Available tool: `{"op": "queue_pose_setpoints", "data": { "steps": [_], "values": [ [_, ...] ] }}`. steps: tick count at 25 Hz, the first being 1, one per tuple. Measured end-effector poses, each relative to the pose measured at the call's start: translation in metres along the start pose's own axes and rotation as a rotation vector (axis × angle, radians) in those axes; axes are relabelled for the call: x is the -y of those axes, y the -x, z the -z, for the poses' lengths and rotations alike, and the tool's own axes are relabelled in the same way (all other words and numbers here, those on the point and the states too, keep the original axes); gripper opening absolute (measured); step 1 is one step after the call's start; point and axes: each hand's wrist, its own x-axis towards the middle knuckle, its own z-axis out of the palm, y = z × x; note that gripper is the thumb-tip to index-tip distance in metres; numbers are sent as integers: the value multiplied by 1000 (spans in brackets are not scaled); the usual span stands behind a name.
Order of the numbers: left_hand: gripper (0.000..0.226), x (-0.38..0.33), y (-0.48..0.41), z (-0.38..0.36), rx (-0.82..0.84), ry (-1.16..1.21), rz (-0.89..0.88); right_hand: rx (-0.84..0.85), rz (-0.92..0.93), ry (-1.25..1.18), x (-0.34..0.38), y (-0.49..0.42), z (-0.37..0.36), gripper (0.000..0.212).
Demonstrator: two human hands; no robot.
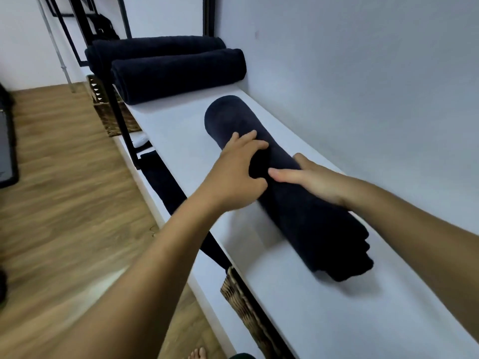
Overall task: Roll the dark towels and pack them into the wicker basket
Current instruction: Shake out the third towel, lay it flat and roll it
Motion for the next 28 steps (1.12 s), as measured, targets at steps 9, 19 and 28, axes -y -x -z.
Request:
{"op": "queue_pose_setpoints", "data": {
  "steps": [9,19,28],
  "values": [
    [64,-19,-7,-26,-169,465,302,-145,-105,-258,6,3,-23,77],
    [69,-2,24,10,55,643,501,-175,-75,-959,22,-16,-75,78],
    [53,11,60,65,-16,932,337,108,147,-1345,71,-18,-113,57]
  ]
}}
